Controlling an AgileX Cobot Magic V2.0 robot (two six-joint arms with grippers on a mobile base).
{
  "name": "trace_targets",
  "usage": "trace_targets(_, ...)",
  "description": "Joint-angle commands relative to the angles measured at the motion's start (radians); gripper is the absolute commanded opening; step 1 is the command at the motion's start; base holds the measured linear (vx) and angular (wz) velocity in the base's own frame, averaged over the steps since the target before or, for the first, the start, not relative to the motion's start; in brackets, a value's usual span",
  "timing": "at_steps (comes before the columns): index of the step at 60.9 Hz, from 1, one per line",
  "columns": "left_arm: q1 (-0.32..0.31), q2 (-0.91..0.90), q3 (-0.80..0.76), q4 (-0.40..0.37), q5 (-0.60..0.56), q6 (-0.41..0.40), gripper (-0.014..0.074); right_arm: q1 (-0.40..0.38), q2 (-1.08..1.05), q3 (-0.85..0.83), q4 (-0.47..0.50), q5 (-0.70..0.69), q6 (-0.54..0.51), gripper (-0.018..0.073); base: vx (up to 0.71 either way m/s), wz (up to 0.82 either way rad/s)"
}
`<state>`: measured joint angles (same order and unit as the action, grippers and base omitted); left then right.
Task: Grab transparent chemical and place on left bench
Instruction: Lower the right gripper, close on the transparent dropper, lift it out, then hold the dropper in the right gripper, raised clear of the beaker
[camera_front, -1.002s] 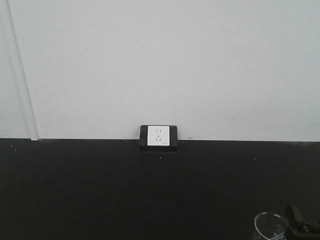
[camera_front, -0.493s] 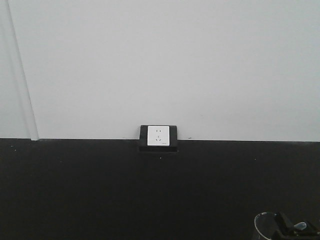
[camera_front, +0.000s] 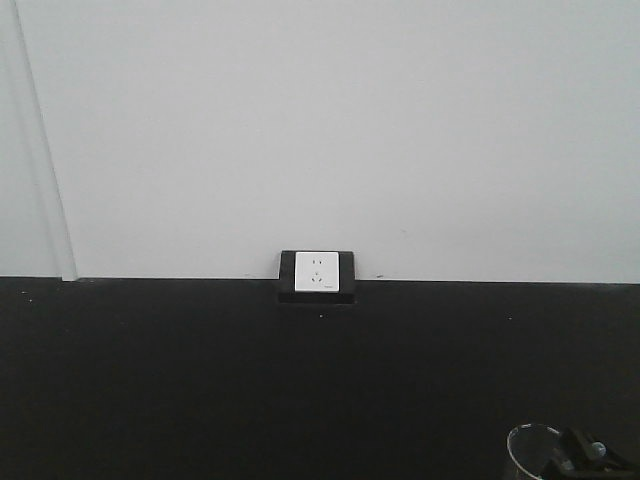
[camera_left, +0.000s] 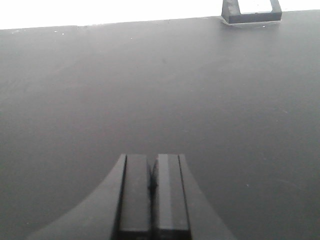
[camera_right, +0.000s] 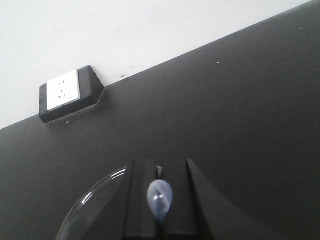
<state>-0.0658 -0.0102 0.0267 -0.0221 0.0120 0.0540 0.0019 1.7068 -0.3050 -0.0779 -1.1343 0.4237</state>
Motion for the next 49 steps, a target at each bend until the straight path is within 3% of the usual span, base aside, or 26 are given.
trace_targets(1, -0.002, -0.019, 0.016, -0.001, -0.078, -0.008, -0.0003, -0.005, -0.039, -0.018, -0.021, -0.209, -0.014, -0.0007, 0.00, 0.00)
trace_targets(18, -0.002, -0.019, 0.016, -0.001, -0.078, -0.008, -0.0003, -0.005, -0.216, -0.018, -0.031, -0.203, -0.073, -0.0004, 0.00, 0.00)
trace_targets(28, -0.002, -0.019, 0.016, -0.001, -0.078, -0.008, -0.0003, -0.005, -0.369, -0.021, -0.038, -0.095, -0.073, -0.0004, 0.00, 0.00)
trace_targets(36, -0.002, -0.019, 0.016, -0.001, -0.078, -0.008, -0.0003, -0.005, -0.509, -0.059, -0.102, 0.114, -0.073, -0.0003, 0.00, 0.00)
trace_targets(49, -0.002, -0.019, 0.016, -0.001, -0.078, -0.008, -0.0003, -0.005, -0.737, -0.225, -0.305, 0.725, -0.016, -0.0003, 0.00, 0.00)
